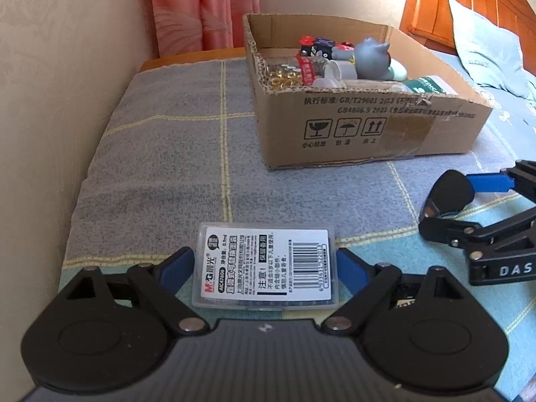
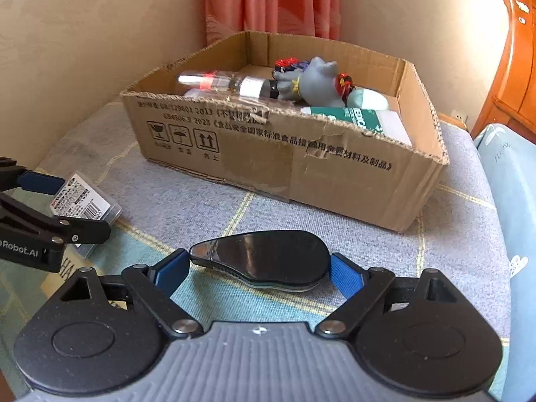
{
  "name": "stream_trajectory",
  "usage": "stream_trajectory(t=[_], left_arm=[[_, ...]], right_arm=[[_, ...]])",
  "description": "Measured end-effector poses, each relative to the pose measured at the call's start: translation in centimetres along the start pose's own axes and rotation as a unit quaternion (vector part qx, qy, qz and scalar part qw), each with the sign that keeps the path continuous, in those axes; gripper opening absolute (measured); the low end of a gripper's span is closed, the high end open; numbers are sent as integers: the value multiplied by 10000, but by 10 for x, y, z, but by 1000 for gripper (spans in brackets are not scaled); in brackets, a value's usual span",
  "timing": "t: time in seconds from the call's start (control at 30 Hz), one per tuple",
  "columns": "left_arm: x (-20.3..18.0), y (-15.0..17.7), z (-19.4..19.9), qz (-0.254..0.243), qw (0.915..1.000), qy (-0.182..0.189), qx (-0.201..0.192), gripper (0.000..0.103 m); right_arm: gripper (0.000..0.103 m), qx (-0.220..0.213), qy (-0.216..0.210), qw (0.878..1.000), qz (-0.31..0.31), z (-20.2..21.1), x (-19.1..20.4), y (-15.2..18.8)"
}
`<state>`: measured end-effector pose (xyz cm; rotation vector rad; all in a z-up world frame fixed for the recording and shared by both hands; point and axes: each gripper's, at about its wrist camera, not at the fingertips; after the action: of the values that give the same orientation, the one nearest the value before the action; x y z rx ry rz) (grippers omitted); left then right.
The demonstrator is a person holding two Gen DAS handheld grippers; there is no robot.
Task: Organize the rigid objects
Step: 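Carry the refill pack and black pad into the box and open both grippers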
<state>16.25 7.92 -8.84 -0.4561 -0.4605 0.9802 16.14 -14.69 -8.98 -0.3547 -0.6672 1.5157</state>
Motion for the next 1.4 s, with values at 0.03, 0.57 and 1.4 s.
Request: stream_trajectory(t=[0.03,0.57,1.4], left_arm=[[0,0,1,-16,10000,13,3,90],[6,-24,41,-170,9983,220,-507,90],[26,-183,-3,-467,9945,92,-935,90]], right_arm=[[93,-6,-22,10000,3,3,0,0],[93,-839,-43,9964,110,58,-20,-76],[103,-371,308,9981,-376,16,-39,-114]])
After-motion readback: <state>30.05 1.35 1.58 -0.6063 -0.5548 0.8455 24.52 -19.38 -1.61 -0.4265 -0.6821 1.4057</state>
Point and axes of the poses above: each gripper's, at about its wrist camera, not at the fingertips, and z roughly against the way its jaws point, x to its left, y to its underside, and after that the axes turned 15 degrees about -z, right-handed
